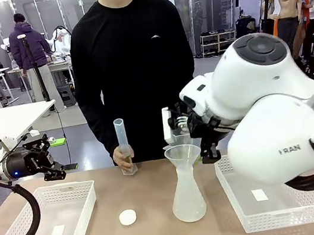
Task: Prepare the solutions needed for the experiment.
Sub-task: Once the solution is in the Big flask , pick up the Plastic Funnel and place it back into the right Organizing basket.
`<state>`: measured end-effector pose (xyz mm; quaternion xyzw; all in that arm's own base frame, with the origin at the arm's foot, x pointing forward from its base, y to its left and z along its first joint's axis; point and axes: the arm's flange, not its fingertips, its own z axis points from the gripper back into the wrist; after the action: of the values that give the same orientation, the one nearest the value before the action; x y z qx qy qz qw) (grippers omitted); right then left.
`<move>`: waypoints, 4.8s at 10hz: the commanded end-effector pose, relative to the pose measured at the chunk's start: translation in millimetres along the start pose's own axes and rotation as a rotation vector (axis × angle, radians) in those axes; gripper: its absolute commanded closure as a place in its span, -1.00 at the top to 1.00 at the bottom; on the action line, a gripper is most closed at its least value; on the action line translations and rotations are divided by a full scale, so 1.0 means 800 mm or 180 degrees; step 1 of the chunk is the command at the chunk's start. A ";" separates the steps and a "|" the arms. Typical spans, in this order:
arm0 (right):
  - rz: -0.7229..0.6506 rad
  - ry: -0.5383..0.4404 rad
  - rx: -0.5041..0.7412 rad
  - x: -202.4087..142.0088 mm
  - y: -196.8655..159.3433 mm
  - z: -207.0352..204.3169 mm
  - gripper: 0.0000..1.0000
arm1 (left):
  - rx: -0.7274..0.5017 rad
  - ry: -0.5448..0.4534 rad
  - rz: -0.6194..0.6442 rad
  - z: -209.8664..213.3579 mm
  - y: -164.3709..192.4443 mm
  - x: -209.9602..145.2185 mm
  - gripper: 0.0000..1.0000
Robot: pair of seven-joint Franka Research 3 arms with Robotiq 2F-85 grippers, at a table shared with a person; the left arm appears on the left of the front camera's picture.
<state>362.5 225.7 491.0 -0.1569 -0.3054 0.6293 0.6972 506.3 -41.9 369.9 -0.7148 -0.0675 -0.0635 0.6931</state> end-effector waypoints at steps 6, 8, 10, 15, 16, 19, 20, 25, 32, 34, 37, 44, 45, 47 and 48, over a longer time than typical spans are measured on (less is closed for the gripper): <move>-0.2678 -0.1114 0.0729 -0.175 0.000 0.014 0.39 | 0.0011 0.0011 -0.0020 0.000 -0.003 0.000 1.00; -0.3089 -0.0982 0.0795 -0.199 0.014 0.002 0.39 | 0.0011 0.0011 -0.0020 0.000 -0.003 0.000 1.00; -0.2733 -0.0921 0.0785 -0.152 -0.061 -0.001 0.39 | 0.0011 0.0011 -0.0020 0.000 -0.003 0.000 1.00; -0.3211 -0.0937 0.1301 -0.161 -0.060 -0.018 0.39 | 0.0011 0.0011 -0.0020 0.000 -0.003 0.000 1.00; -0.3508 -0.0941 0.1631 -0.176 -0.057 -0.026 0.39 | 0.0011 0.0011 -0.0020 0.000 -0.003 0.000 1.00; -0.4440 -0.1399 0.2611 -0.227 -0.043 -0.041 0.39 | 0.0011 0.0011 -0.0020 0.000 -0.003 0.000 1.00; -0.4782 -0.1674 0.2796 -0.250 -0.041 -0.051 0.39 | 0.0011 0.0011 -0.0020 0.000 -0.003 0.000 1.00; -0.5415 -0.2446 0.3463 -0.314 -0.028 -0.101 0.39 | 0.0011 0.0011 -0.0020 0.000 -0.003 0.000 1.00; -0.5117 -0.2204 0.4066 -0.328 -0.046 -0.130 0.39 | 0.0011 0.0011 -0.0020 0.000 -0.003 0.000 1.00; -0.5044 -0.2039 0.4266 -0.328 -0.051 -0.135 0.39 | 0.0011 0.0011 -0.0020 0.000 -0.003 0.000 1.00; -0.5028 -0.1914 0.4324 -0.323 -0.054 -0.137 0.39 | 0.0011 0.0011 -0.0020 0.000 -0.003 0.000 1.00; -0.5008 -0.2073 0.4216 -0.325 -0.043 -0.137 0.39 | 0.0011 0.0011 -0.0020 0.000 -0.003 0.000 1.00; -0.5008 -0.2073 0.4216 -0.325 -0.043 -0.137 0.39 | 0.0011 0.0011 -0.0020 0.000 -0.003 0.000 1.00; -0.5008 -0.2073 0.4216 -0.325 -0.043 -0.137 0.39 | 0.0011 0.0011 -0.0020 0.000 -0.003 0.000 1.00; -0.5008 -0.2073 0.4216 -0.325 -0.043 -0.137 0.39 | 0.0011 0.0011 -0.0020 0.000 -0.003 0.000 1.00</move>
<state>453.8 -16.4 369.3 0.6656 -0.0874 0.0547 0.7392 506.2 -41.9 369.9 -0.7146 -0.0674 -0.0635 0.6933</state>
